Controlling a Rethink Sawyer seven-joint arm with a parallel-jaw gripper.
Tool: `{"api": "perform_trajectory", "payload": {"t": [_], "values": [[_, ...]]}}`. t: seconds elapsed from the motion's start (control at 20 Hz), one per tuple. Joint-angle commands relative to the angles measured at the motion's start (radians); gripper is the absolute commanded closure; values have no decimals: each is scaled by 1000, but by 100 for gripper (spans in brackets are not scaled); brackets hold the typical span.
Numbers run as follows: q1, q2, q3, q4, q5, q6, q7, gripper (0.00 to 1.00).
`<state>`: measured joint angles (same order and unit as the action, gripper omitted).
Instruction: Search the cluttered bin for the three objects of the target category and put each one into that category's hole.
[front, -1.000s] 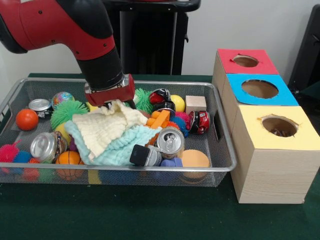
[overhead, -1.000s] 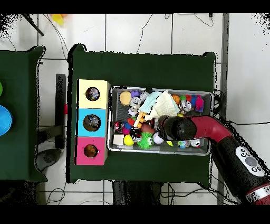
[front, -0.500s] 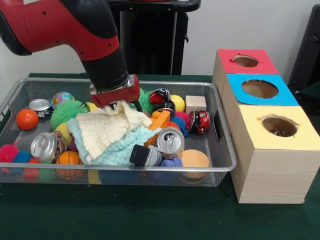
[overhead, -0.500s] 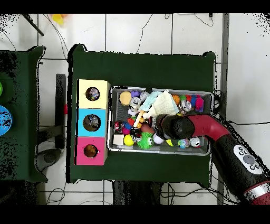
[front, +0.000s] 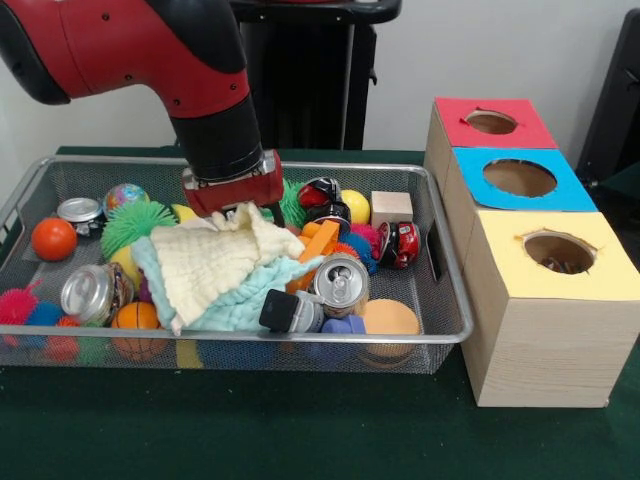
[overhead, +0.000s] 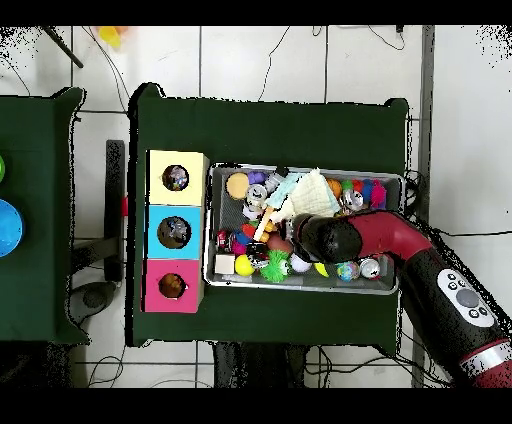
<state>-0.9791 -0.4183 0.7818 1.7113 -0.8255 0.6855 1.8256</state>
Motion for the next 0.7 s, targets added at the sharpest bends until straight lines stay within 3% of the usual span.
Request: {"api": "perform_trajectory", "payload": {"t": [0.05, 0.15, 0.35, 0.7], "values": [[31, -61, -9, -75, -75, -89, -118, 0], [9, -43, -35, -51, -17, -27, -83, 0], [3, -42, -59, -70, -31, -23, -91, 0], [10, -115, -95, -85, -42, 6, -80, 0]]}}
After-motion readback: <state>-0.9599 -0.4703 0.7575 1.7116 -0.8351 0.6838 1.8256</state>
